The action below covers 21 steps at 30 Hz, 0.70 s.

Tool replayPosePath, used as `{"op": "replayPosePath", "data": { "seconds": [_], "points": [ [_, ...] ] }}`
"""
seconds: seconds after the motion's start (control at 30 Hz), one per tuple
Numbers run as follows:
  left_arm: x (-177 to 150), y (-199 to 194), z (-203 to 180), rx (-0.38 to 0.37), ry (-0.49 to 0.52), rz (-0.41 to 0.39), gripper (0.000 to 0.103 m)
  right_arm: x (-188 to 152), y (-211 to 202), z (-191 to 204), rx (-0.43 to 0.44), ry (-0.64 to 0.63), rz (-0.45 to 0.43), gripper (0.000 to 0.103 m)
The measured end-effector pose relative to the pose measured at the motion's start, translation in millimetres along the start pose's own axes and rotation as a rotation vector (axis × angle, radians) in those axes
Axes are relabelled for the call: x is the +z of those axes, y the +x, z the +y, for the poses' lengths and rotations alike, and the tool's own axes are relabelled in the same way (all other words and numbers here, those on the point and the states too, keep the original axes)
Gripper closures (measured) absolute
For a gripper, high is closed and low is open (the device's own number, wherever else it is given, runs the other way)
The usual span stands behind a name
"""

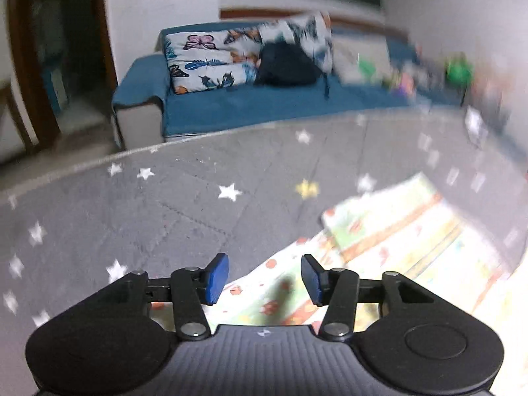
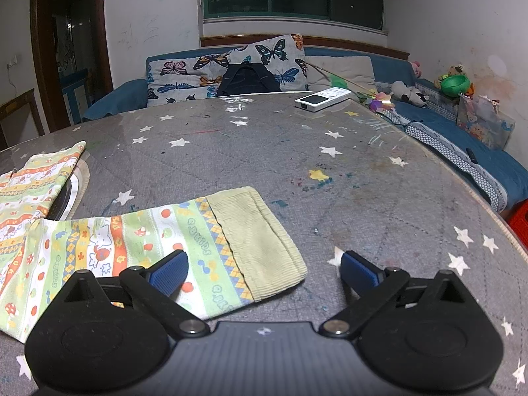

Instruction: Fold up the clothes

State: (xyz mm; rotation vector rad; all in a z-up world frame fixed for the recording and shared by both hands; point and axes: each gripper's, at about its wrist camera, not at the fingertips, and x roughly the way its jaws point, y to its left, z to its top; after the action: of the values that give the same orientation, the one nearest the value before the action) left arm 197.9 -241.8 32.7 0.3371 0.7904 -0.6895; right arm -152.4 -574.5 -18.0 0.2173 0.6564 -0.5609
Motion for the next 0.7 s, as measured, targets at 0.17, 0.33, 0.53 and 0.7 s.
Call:
{"op": "replayPosePath", "data": {
  "seconds": [0.17,0.33,0.53,0.7],
  "points": [
    [-0.7,19.4,-11.9,-0.031,0.038,0.034,0.052,-0.1,0.3,-0.4,0.002,0.002,0.0,0.002],
    [1.4,28.5,-12.5,-0.113,0.022,0.0,0.086,-0.2,0.4,-0.8,0.003,0.002,-0.001,0.002],
    [6.8,39.7,-25.6,-0.003,-0.016,-0.102,0.085,-0.4,0.5,-0.6,0.003,0.002,-0.003,0.002],
    [6.0,-2.4,0.6,-0.036,-0.065,-0.223,0.065,-0.3,0.4,0.0,0.003,0.002,-0.002,0.002]
  ]
}}
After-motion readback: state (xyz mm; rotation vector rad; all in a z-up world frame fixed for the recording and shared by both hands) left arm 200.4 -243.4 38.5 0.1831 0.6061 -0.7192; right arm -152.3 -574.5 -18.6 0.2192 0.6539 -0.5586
